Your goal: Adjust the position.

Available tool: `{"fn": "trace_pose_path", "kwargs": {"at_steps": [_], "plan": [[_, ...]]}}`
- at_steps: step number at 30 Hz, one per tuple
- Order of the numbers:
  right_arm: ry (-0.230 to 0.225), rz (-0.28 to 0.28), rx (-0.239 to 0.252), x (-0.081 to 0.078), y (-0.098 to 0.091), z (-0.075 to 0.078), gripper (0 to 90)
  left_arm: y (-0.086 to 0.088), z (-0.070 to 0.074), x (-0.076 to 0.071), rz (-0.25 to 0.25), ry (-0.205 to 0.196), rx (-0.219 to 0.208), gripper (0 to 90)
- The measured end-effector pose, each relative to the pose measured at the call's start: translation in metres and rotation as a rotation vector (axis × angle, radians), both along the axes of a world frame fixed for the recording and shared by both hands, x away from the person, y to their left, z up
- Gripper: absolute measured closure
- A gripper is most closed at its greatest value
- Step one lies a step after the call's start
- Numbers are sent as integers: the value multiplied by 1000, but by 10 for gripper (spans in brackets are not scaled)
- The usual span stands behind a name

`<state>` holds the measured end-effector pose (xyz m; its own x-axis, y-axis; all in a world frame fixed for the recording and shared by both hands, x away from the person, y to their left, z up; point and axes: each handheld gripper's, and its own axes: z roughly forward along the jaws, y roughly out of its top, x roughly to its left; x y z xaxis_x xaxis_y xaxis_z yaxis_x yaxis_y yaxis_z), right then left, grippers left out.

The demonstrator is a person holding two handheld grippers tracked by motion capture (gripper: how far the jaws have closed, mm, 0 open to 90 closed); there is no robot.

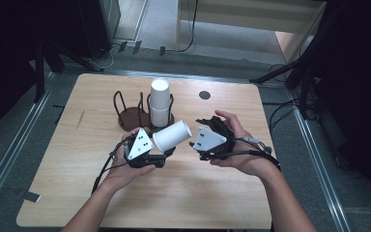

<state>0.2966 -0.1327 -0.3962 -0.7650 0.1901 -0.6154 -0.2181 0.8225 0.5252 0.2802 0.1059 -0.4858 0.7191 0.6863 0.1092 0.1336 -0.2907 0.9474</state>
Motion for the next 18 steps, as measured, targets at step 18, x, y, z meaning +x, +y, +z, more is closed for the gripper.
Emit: {"fn": "trace_pose_path", "kwargs": {"at_steps": [18], "plan": [[-60, 158, -201, 6, 19, -2, 200, -5, -3, -4, -26, -3, 19, 259]]}}
